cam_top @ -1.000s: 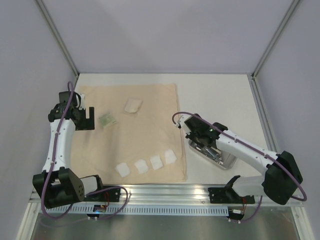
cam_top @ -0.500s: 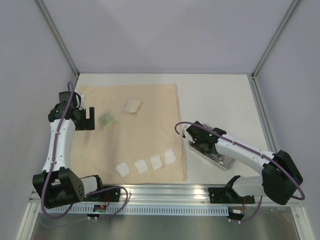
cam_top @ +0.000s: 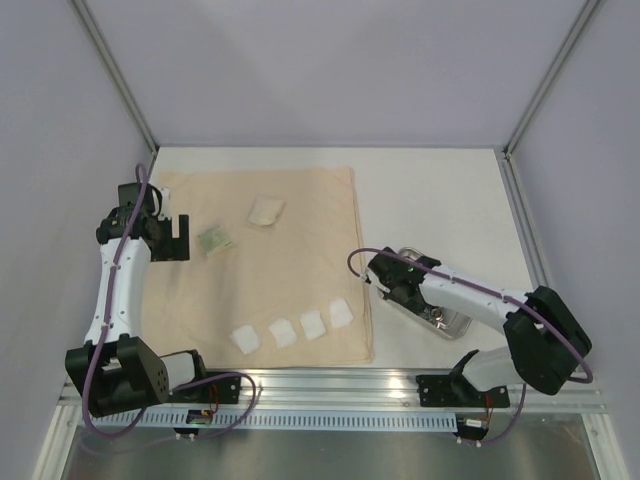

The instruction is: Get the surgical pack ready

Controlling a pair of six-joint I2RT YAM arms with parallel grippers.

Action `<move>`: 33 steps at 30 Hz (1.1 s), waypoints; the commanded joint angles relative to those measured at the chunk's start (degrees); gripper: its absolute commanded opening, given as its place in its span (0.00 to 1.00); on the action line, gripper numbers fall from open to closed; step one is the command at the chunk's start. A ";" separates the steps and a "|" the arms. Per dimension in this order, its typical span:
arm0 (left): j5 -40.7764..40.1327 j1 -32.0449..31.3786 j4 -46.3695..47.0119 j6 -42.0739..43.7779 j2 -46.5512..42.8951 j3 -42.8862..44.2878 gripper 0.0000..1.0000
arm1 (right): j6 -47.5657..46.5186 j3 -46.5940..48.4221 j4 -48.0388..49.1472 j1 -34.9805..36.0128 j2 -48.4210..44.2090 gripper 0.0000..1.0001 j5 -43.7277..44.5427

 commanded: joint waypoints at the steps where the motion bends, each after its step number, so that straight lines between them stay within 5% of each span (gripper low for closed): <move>1: 0.86 0.34 -0.47 0.05 -1.38 2.18 1.00 | 0.35 3.29 -0.67 -0.23 -0.09 0.27 3.86; 8: 1.12 0.34 -0.48 0.05 -1.29 2.18 1.00 | 4.21 11.37 -4.45 -0.23 -2.47 0.42 9.93; 12: 2.17 0.34 -0.48 0.58 -1.38 2.00 1.00 | 14.72 20.77 -6.48 -0.05 -2.12 0.46 9.68; 16: 3.67 0.34 -0.91 1.46 -1.99 1.74 1.00 | 28.98 25.45 0.60 -0.05 -2.90 0.48 -3.30; 22: 7.26 0.34 -1.71 2.78 -3.13 1.30 0.95 | 47.87 11.57 25.76 0.03 -5.20 0.52 -26.88; 33: 11.49 0.34 -2.06 4.01 -4.54 0.16 0.93 | 46.67 10.85 22.79 0.30 7.46 0.36 -37.00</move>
